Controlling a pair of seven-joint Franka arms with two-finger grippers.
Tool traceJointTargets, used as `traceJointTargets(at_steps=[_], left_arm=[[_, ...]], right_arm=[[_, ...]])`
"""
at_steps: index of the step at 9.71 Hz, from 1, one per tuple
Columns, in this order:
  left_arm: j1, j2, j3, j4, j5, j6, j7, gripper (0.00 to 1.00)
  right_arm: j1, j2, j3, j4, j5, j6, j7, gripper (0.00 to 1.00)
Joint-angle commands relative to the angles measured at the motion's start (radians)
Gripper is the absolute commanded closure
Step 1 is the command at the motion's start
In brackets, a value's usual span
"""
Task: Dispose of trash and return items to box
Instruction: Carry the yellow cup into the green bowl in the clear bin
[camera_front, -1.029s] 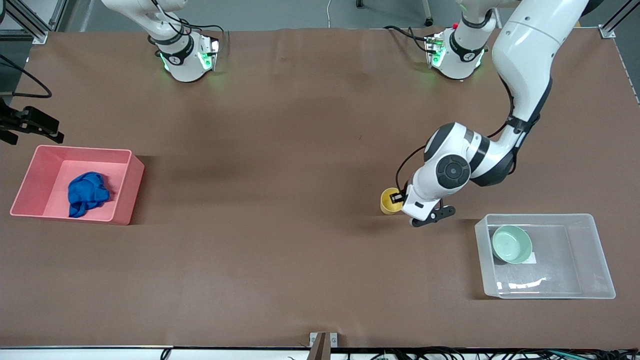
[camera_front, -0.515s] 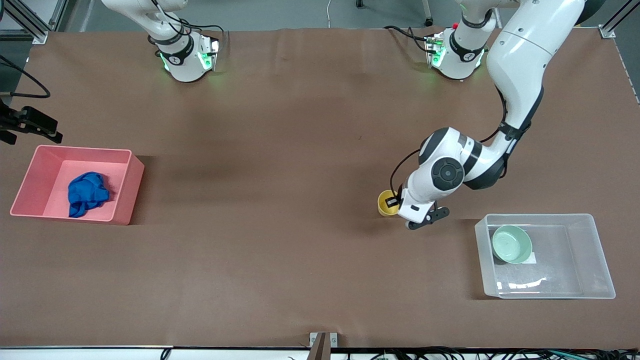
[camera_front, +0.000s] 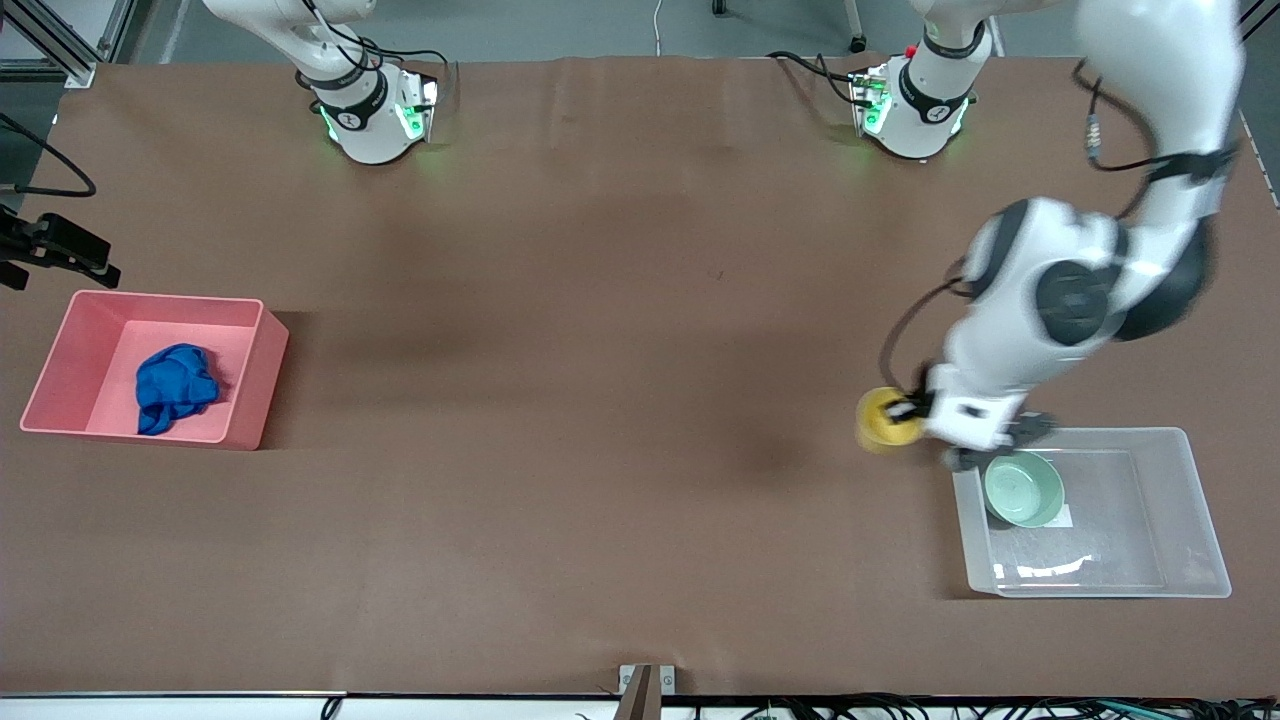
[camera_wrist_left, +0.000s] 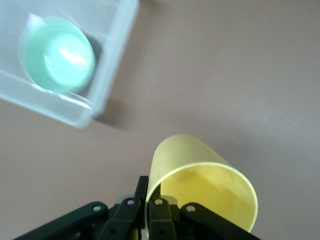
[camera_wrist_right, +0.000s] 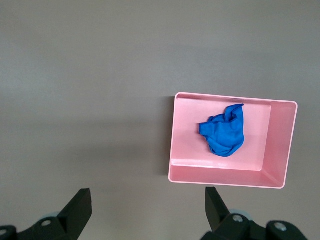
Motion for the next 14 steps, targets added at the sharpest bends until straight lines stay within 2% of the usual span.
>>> traceJointTargets(at_steps=[1,3,4,5,7,11,13,14], left_arm=[[0.121,0.048,0.003,0.027,0.019,-0.011,0.251,1.0],[0.215,0.121,0.004,0.089,0.04,-0.005,0.445,1.0],[0.241,0.17,0.004,0.112,0.101,0.005,0.49,1.0],[0.257,0.213,0.004,0.145,0.147,0.029,0.507,1.0],[0.268,0.292,0.003,0.169,0.149,0.072,0.513,1.0],[0.275,0.382,0.004,0.171,0.151,0.13,0.534,0.98],[0.277,0.416,0.024,0.169,0.152,0.185,0.536,0.91],[0.275,0.422,0.026,0.169,0.155,0.195,0.545,0.68]], right_arm=[[-0.017,-0.017,0.006,-0.009,-0.001,0.007,0.005,0.0],[-0.012,-0.016,0.006,-0.011,-0.001,0.018,0.005,0.0],[-0.011,-0.014,0.006,-0.009,-0.001,0.025,0.005,0.0],[-0.008,-0.014,0.006,-0.012,-0.001,0.03,0.006,0.0],[-0.003,-0.014,0.011,-0.015,-0.001,0.044,0.014,0.0],[0.001,-0.005,0.011,-0.018,-0.001,0.049,0.017,0.0],[0.006,-0.008,0.012,-0.015,-0.001,0.047,0.019,0.0],[0.012,-0.008,0.012,-0.015,0.0,0.049,0.02,0.0]])
